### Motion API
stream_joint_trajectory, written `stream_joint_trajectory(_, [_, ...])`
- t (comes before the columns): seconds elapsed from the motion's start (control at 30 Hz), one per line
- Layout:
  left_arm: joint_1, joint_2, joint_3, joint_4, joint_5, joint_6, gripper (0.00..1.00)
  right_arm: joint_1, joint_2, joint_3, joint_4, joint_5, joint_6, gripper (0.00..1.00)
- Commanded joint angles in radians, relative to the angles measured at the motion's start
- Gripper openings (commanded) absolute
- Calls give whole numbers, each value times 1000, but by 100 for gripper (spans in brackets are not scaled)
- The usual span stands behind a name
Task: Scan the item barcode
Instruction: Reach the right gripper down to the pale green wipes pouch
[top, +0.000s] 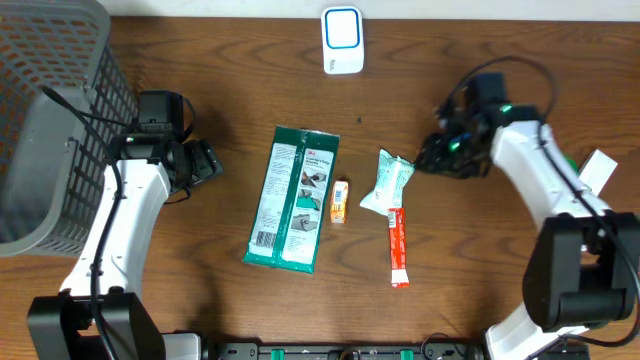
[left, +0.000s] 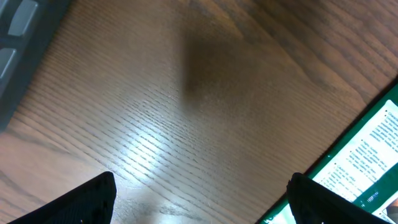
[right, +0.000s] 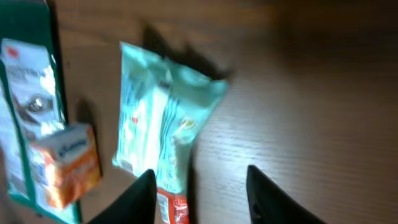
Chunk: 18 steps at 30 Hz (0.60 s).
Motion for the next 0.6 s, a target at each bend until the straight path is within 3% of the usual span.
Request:
stream_joint_trajectory(0.0, [3, -3, 5, 0, -16, 5, 89, 64, -4, -108, 135, -13, 68, 40])
stream_joint_trajectory(0.1, [3, -3, 5, 0, -16, 4, 89, 101, -4, -202, 306, -12, 155, 42])
stream_joint_trajectory(0.37, [3, -3, 5, 0, -16, 4, 89, 105, -4, -306, 447, -6, 301, 44])
stream_joint_trajectory(0.57, [3, -3, 5, 0, -16, 4, 89, 123, -4, -360, 534, -13, 319, 42])
